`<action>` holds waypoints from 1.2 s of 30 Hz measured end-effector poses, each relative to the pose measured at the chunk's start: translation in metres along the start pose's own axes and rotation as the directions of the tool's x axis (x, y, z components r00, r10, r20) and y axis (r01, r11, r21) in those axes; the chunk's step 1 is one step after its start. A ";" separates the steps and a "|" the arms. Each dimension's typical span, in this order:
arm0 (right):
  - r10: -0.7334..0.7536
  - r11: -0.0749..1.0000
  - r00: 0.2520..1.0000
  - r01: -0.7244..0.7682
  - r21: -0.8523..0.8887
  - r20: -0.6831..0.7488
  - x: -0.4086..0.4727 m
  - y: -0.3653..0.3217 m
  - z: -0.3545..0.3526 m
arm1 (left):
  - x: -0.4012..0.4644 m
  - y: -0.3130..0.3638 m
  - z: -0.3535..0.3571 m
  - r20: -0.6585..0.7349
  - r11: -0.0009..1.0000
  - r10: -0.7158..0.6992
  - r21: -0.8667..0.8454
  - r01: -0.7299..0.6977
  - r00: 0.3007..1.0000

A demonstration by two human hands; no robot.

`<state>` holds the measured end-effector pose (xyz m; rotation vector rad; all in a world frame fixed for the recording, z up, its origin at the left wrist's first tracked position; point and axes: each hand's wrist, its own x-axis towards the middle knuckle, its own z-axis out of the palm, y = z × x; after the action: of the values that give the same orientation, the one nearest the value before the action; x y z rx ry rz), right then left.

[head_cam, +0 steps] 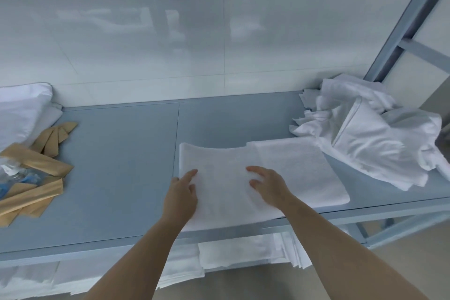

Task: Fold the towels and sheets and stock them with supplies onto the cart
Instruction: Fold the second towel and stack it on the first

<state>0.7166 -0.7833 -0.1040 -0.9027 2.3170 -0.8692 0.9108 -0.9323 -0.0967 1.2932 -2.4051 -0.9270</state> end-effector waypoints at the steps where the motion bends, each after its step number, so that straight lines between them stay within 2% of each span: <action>1: -0.022 1.000 0.999 0.021 -0.023 -0.037 0.002 0.007 -0.013 | 0.001 0.015 0.007 -0.030 1.000 0.016 -0.004 -0.016 0.999; 6: -0.115 0.986 0.980 0.093 -0.140 -0.161 0.015 0.053 -0.082 | 0.004 0.090 0.058 -0.128 0.998 0.058 -0.020 -0.061 0.990; 11: -0.147 0.977 0.971 0.112 -0.181 -0.190 0.032 0.102 -0.137 | 0.010 0.145 0.109 -0.130 0.999 0.037 -0.034 -0.042 0.991; 15: -0.148 0.979 0.968 0.115 -0.166 -0.202 0.038 0.128 -0.156 | 0.020 0.164 0.136 -0.129 0.999 0.032 -0.016 -0.034 0.991; 19: -0.121 0.982 0.974 0.090 -0.164 -0.192 0.040 0.149 -0.154 | 0.025 0.166 0.162 -0.082 1.000 -0.010 -0.003 0.010 0.997; 24: 0.046 0.980 0.998 -0.053 -0.191 -0.042 0.033 0.176 -0.131 | 0.022 0.151 0.181 0.061 0.991 -0.120 0.063 0.116 0.991; 30: 0.020 0.968 0.998 -0.035 -0.247 -0.066 0.035 0.165 -0.114 | 0.024 0.135 0.173 0.056 0.990 -0.122 0.074 0.118 0.991; 33: 0.008 0.959 0.999 -0.022 -0.282 -0.050 0.037 0.148 -0.107 | 0.023 0.124 0.159 0.028 0.993 -0.117 0.010 0.117 0.993; 36: -0.055 0.960 0.991 0.019 -0.279 -0.122 0.040 0.128 -0.101 | 0.025 0.114 0.144 -0.046 0.996 -0.078 -0.049 0.076 0.996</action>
<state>0.5737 -0.7006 -0.1356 -1.0342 2.5866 -0.6419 0.7504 -0.8480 -0.1350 1.3838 -2.2982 -0.9569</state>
